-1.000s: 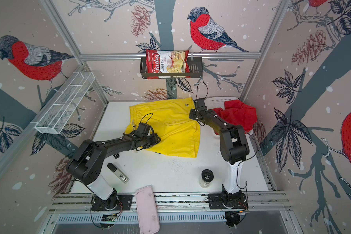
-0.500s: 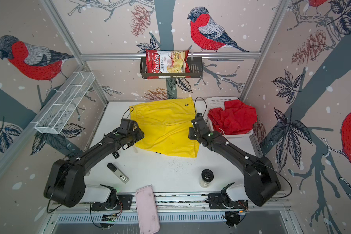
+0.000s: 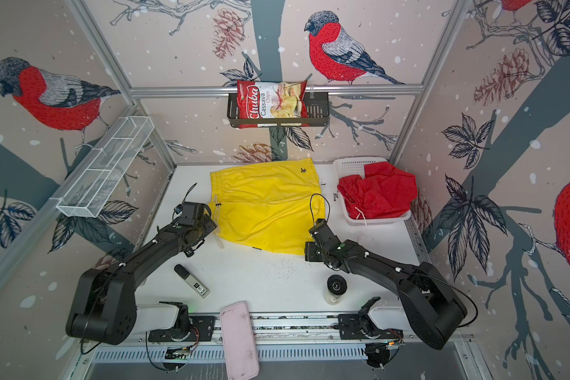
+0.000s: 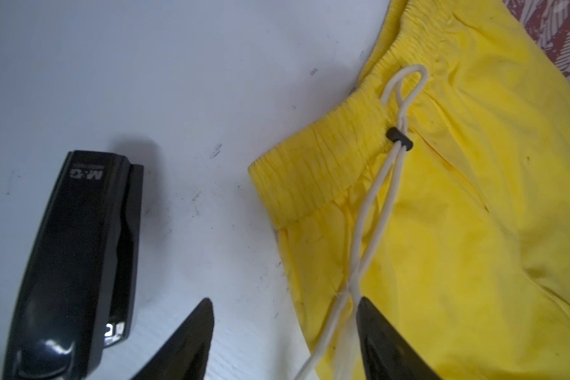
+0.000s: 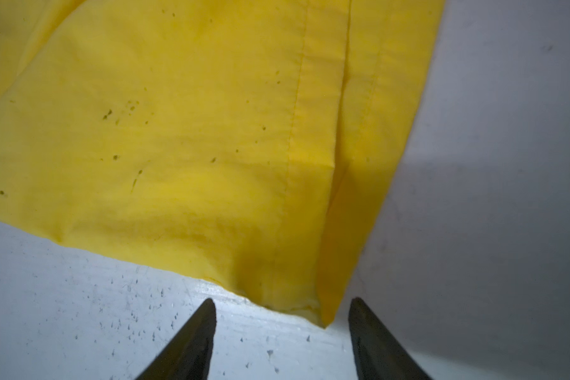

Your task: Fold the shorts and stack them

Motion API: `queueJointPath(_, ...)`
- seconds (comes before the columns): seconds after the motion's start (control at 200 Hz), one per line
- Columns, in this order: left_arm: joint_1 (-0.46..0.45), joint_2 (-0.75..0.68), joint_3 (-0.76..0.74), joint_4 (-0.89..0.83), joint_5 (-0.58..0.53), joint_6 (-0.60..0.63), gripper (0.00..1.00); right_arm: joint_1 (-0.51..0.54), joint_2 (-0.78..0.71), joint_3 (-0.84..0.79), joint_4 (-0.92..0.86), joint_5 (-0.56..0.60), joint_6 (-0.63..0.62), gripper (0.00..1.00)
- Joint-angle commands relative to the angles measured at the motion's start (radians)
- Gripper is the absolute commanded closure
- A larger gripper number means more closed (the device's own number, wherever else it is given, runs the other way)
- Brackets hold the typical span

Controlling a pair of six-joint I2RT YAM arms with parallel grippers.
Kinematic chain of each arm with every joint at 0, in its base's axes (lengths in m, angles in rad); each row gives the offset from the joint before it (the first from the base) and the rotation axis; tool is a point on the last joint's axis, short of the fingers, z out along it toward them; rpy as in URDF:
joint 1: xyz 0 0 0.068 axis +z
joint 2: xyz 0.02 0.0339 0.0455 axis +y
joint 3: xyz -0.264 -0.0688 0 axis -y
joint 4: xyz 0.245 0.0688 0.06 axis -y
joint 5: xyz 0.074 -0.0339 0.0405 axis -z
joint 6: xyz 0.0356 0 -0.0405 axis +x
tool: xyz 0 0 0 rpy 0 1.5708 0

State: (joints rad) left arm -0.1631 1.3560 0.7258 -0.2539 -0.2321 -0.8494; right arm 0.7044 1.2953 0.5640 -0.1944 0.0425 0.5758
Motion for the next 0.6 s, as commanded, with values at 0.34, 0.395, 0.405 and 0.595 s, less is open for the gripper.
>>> queueJointPath(0.34,0.006,0.229,0.100,0.047,-0.091,0.037,0.49,-0.043,0.014,-0.033,0.117,-0.017,0.046,1.00)
queueJointPath(0.395,0.006,0.246,0.112,0.054,-0.084,0.048,0.56,-0.054,-0.010,-0.035,0.102,-0.018,0.040,1.00)
queueJointPath(0.405,0.006,0.251,0.116,0.052,-0.083,0.050,0.57,-0.055,-0.015,-0.036,0.098,-0.018,0.038,1.00)
queueJointPath(0.595,0.006,0.308,0.175,0.011,-0.071,0.071,0.99,-0.117,-0.112,-0.051,0.041,-0.032,0.018,1.00)
